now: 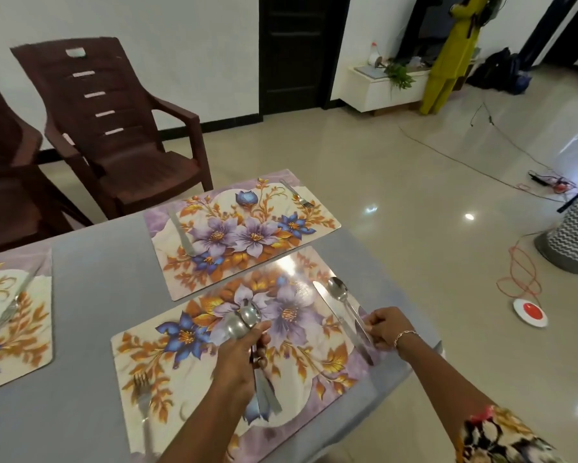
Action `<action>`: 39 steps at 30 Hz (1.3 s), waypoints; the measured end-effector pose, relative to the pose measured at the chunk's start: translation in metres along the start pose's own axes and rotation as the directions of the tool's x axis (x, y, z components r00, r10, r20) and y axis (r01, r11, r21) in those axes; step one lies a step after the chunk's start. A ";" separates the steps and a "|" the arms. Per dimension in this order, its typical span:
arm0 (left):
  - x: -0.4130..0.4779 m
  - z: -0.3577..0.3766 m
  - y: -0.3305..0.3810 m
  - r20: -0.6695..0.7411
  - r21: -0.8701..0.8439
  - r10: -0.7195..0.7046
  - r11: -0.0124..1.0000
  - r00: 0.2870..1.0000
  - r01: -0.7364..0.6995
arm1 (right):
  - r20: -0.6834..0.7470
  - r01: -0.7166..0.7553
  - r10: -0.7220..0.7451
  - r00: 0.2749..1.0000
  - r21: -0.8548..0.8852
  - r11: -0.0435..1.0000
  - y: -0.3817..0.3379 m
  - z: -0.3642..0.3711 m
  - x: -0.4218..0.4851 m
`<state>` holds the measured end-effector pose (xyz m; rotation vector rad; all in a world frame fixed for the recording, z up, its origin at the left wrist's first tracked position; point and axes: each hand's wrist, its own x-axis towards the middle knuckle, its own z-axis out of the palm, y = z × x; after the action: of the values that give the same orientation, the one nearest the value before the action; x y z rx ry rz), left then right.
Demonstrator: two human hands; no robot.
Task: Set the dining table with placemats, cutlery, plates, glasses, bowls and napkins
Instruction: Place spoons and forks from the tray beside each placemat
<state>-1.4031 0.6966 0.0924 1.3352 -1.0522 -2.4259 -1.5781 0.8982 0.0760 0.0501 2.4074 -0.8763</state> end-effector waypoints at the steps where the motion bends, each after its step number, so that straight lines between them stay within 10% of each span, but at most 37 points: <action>1: 0.001 0.005 -0.002 -0.004 -0.012 -0.002 1.000 1.000 0.002 | 0.016 0.007 -0.007 1.000 0.000 1.000 0.000 -0.002 0.002; 12: 0.004 0.074 -0.028 0.035 0.009 0.006 1.000 0.999 -0.006 | 0.068 0.182 -0.170 0.983 -0.237 0.954 0.008 -0.022 0.024; 22: 0.009 0.218 -0.085 0.270 0.017 -0.095 0.995 0.958 0.094 | 0.171 0.259 -0.330 0.928 0.338 0.905 0.032 -0.091 0.013; 39: 0.111 0.482 -0.157 0.455 0.123 -0.223 0.975 0.862 0.187 | -0.161 0.211 -0.168 0.973 0.312 0.926 0.104 -0.289 0.188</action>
<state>-1.8240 0.9996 0.0824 0.9348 -1.1611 -2.9952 -1.8571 1.1248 0.0969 0.0003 2.3888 -1.3987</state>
